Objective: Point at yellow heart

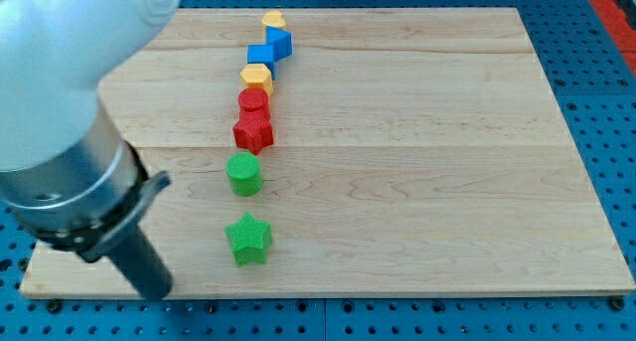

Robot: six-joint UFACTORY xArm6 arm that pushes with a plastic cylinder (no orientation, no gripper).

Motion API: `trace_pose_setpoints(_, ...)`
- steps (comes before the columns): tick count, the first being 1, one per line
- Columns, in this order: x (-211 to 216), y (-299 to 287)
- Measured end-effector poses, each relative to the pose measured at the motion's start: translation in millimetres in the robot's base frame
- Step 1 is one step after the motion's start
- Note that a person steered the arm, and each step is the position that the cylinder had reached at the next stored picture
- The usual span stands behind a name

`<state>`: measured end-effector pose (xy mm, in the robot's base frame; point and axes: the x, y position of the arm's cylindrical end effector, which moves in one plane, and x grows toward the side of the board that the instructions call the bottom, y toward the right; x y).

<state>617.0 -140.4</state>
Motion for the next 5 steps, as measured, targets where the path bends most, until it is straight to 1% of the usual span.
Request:
trace_pose_setpoints(1, -17.6, 108.5)
trace_pose_setpoints(2, -52.2, 129.9)
trace_pose_setpoints(3, -38.6, 189.3)
trace_pose_setpoints(5, -0.3, 113.3)
